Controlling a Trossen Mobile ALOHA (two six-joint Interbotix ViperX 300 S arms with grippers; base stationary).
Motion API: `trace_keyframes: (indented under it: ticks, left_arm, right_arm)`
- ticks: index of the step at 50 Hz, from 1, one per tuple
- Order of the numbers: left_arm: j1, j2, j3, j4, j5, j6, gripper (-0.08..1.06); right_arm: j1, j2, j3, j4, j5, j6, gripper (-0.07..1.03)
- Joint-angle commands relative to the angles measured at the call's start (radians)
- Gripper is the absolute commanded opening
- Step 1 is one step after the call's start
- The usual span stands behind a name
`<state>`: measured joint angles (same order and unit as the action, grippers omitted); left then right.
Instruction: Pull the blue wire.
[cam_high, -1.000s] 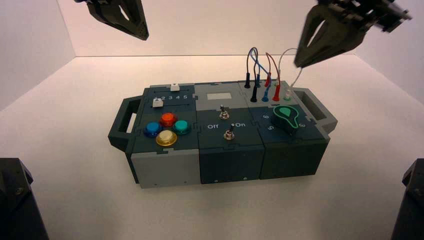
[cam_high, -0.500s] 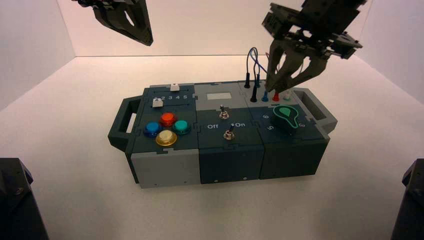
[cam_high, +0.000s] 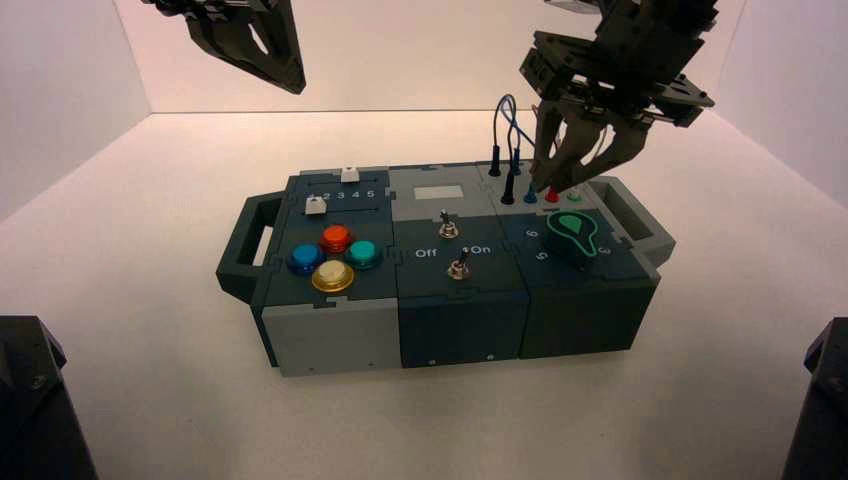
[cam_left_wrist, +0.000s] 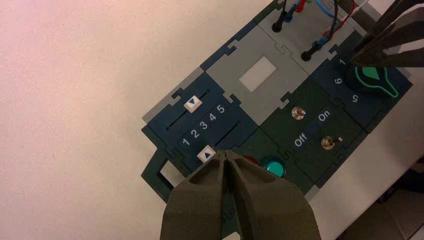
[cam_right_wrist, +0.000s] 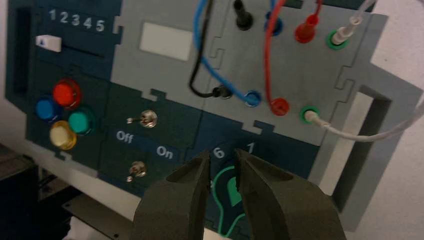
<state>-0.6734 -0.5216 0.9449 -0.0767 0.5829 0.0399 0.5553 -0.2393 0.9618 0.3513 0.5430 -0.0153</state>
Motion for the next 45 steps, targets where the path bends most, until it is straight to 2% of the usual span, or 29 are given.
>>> trace_keyframes:
  ticks: [1,28,45]
  left_arm:
    - [-0.003,-0.008,-0.035,0.002,-0.003,0.005,-0.03]
    - [-0.003,-0.009,-0.040,0.005,0.000,0.009,-0.03]
    - [-0.003,-0.012,-0.043,0.006,0.002,0.012,-0.03]
  right_arm:
    - [-0.009,0.002,-0.032,-0.003,-0.015,-0.002,0.27]
    - [-0.011,0.081,-0.074,-0.025,-0.046,-0.002,0.27]
    - [-0.060,0.101,-0.087,-0.051,-0.048,-0.002,0.27]
